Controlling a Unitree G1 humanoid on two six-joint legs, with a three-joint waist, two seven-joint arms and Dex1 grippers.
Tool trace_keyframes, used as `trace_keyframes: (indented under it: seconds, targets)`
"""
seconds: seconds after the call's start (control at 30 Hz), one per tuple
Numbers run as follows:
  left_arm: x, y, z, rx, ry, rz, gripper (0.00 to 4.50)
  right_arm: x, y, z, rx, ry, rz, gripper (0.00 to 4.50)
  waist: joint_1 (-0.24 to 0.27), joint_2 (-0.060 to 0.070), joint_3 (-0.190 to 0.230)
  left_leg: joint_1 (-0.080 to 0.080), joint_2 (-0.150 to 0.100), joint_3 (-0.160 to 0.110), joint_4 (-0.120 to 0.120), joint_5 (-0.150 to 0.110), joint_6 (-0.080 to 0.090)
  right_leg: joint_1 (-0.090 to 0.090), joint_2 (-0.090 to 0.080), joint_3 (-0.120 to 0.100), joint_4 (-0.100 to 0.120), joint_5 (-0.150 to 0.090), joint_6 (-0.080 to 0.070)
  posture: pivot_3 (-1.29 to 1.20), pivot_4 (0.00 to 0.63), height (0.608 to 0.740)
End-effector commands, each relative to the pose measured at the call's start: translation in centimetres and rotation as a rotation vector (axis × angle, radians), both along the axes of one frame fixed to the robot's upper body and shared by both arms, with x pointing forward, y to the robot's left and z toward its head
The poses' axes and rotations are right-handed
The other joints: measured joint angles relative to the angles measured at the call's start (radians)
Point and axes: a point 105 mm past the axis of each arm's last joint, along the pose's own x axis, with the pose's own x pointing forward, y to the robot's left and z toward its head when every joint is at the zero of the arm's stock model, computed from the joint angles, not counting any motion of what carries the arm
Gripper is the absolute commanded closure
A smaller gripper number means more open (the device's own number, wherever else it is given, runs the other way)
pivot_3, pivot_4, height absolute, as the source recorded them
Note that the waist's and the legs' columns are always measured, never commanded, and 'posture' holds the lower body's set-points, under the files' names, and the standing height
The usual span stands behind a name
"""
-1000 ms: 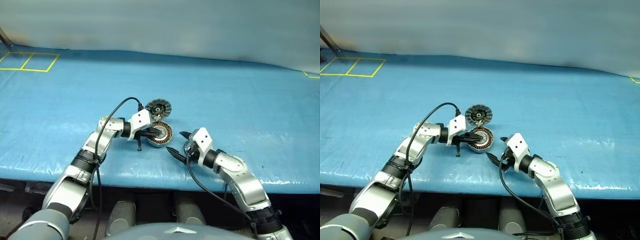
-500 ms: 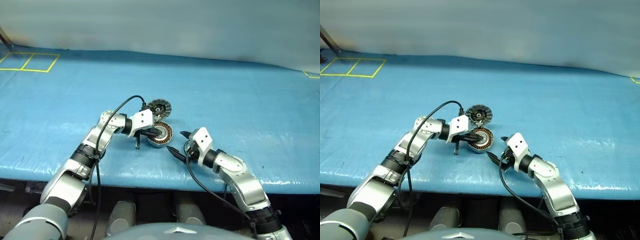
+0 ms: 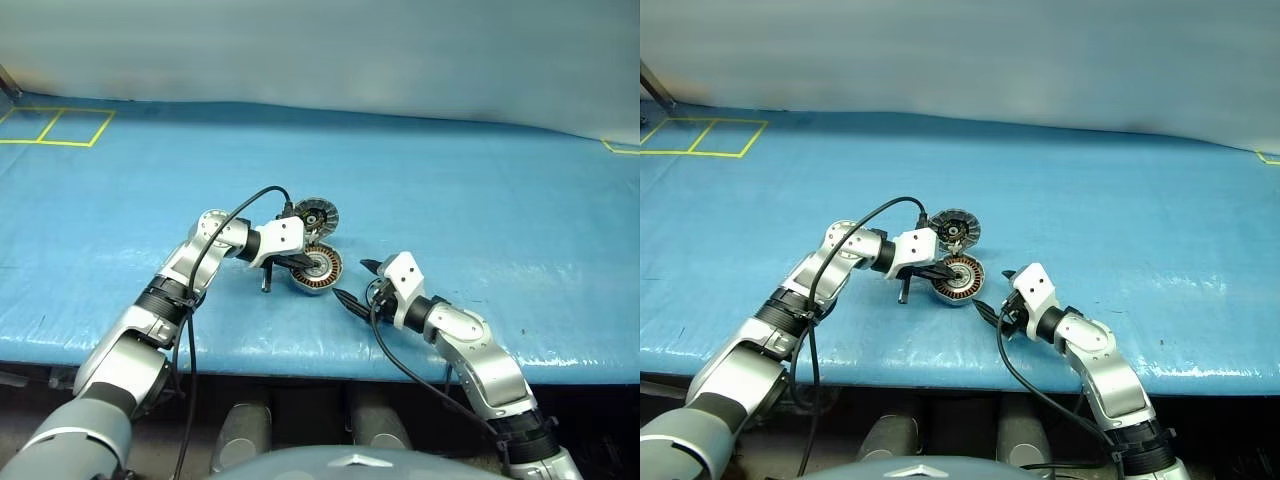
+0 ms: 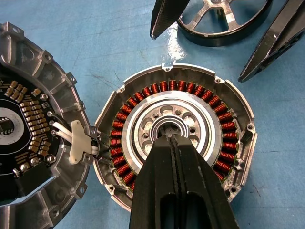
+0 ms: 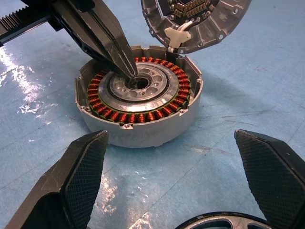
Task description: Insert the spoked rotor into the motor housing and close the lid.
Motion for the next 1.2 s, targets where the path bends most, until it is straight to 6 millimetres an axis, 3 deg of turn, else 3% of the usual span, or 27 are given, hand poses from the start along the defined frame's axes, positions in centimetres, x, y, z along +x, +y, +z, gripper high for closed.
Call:
trace_keyframes:
  seconds: [0.03, 0.3, 0.57, 0.83, 1.2]
  targets:
    - [-0.2, -0.2, -0.1, -0.092, 0.055, 0.036, 4.47, 0.1, 0.2, 0.9, 0.018, -0.040, 0.007, 0.00, 0.001, 0.000, 0.000, 0.000, 0.000, 0.000, 0.000, 0.000, 0.000, 0.000, 0.000, 0.000, 0.000, 0.000, 0.000, 0.00, 0.150, 0.740]
    - [-1.5, 0.0, 2.0, -0.281, 0.104, 0.040, 4.47, 0.0, 0.3, 2.4, 0.020, -0.089, 0.006, 0.00, 0.000, 0.000, 0.001, -0.003, 0.000, 0.000, 0.000, 0.000, 0.000, -0.003, 0.000, 0.000, 0.000, 0.000, 0.000, 0.00, 0.150, 0.740]
    - [-3.1, 2.7, 1.1, -0.320, 0.099, 0.135, 4.47, -0.1, -1.2, 5.4, -0.076, -0.151, -0.070, 0.00, 0.003, 0.001, 0.001, -0.004, 0.000, 0.000, -0.001, 0.000, 0.000, -0.004, 0.000, 0.000, 0.000, 0.000, 0.000, 0.00, 0.150, 0.740]
    - [-3.7, 4.0, 1.1, -0.409, 0.084, 0.249, 4.47, -0.4, -4.1, 4.1, -0.281, -0.039, -0.132, 0.00, 0.016, 0.001, 0.001, -0.006, 0.000, 0.000, 0.000, 0.000, 0.000, -0.006, 0.000, 0.000, 0.000, 0.000, 0.000, 0.00, 0.150, 0.740]
    - [-4.2, 3.8, 1.0, -0.443, 0.087, 0.270, 4.47, -2.9, -5.2, 4.7, -0.256, 0.035, -0.149, 0.00, 0.017, 0.001, 0.001, -0.008, 0.000, 0.001, 0.000, 0.000, 0.000, -0.008, 0.000, 0.000, 0.000, 0.000, 0.000, 0.00, 0.150, 0.740]
